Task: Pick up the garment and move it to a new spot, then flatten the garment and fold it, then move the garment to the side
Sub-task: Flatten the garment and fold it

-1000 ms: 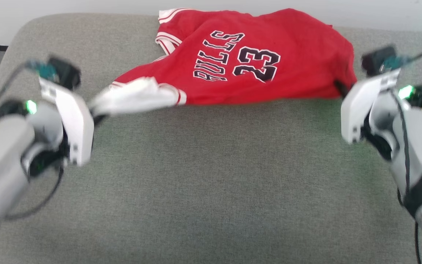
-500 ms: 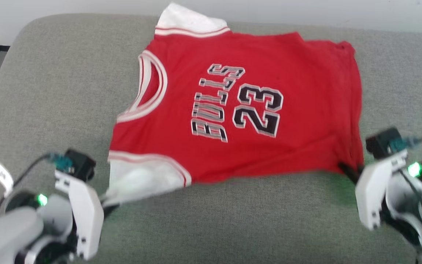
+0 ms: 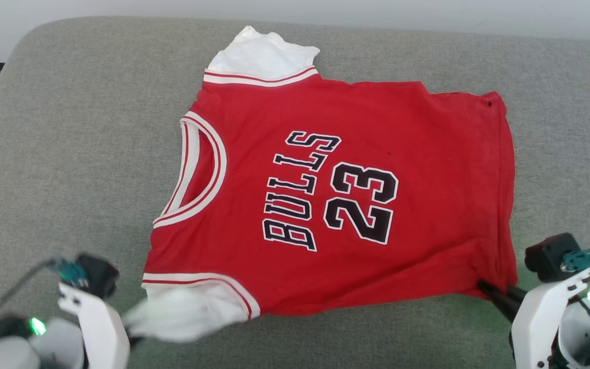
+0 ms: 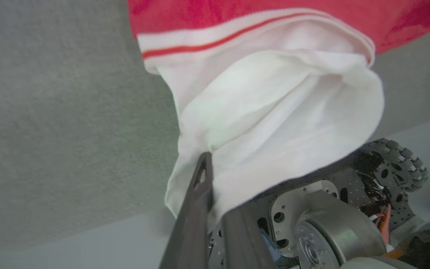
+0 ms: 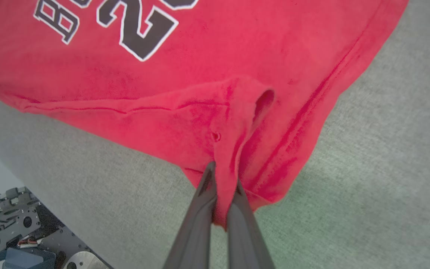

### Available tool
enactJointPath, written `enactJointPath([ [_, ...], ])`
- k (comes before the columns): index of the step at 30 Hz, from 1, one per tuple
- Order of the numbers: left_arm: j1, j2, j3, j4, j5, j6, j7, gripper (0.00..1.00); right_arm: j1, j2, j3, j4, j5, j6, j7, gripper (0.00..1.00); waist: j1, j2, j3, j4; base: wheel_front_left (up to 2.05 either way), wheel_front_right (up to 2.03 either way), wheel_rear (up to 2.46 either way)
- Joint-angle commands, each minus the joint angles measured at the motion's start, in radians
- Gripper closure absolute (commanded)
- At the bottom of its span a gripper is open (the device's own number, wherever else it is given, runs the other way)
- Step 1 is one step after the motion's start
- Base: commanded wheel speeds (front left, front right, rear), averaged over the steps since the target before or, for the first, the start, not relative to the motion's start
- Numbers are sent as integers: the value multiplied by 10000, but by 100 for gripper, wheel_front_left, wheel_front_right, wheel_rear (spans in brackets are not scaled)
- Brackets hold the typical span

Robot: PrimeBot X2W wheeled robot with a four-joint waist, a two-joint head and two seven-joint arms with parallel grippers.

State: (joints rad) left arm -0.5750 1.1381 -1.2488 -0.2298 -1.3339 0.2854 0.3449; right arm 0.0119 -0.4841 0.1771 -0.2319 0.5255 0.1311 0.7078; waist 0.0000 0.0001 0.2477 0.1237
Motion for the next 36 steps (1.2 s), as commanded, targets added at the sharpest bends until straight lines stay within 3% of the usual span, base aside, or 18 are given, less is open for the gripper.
enactJointPath([
  [1,-264,72,116,-74,226,17,57,100,71,83,-79,-116,-29,-8,55,100,0,-1,-6,-8,0,0,0],
  [6,-1356,523,542,-280,1077,-108,286,100,-151,500,-593,-661,-342,-8,231,100,0,-1,-14,-121,0,0,0],
  [11,-2867,120,970,490,2178,-897,550,100,-966,1249,-1140,-660,-947,-8,343,100,0,-1,144,-303,0,0,0],
  [21,-4886,-2222,887,4403,3224,-2952,669,100,-3047,2242,-1418,1235,-1959,-9,262,100,0,-1,729,-603,0,0,0],
  [25,-5331,-3181,744,6239,3136,-3690,652,100,-3798,2585,-1305,2333,-2242,-8,227,100,0,-1,995,-770,0,0,0],
  [35,-5727,-4554,342,9104,2240,-4154,1523,100,-4757,3197,-950,3989,-2676,-8,823,100,0,-1,1405,-1127,0,0,0],
  [36,-5727,-4652,301,9274,2125,-4149,1699,92,-4826,3210,-916,4102,-2702,-8,887,100,0,-1,1410,-1150,0,0,0],
])
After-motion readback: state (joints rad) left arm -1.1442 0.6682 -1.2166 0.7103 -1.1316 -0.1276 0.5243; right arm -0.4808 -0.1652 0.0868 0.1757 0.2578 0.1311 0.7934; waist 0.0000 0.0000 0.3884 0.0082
